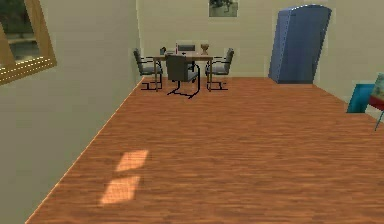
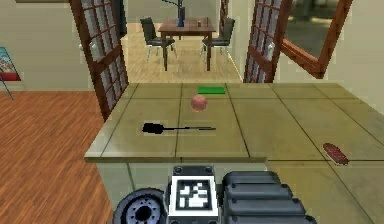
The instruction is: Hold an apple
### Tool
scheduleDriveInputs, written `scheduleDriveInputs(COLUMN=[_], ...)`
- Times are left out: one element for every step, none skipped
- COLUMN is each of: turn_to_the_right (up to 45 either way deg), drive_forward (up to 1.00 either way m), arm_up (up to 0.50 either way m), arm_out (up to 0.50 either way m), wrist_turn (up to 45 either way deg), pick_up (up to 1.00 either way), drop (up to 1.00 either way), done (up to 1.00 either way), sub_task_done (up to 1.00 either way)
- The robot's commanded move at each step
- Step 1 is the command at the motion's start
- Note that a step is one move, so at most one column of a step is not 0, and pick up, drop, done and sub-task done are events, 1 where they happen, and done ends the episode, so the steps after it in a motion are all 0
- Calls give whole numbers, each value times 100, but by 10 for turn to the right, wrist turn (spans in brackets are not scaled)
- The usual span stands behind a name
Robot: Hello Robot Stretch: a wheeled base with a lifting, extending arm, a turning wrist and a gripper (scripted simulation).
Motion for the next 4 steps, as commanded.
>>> scheduleDriveInputs(turn_to_the_right=[0, 0, 0, 0], drive_forward=[0, 0, 0, 0], arm_up=[0, 0, 0, 0], arm_out=[50, 0, 0, 0], wrist_turn=[0, 450, 450, 450], pick_up=[0, 0, 0, 0], drop=[0, 0, 0, 0], done=[0, 0, 0, 0], sub_task_done=[0, 0, 0, 0])
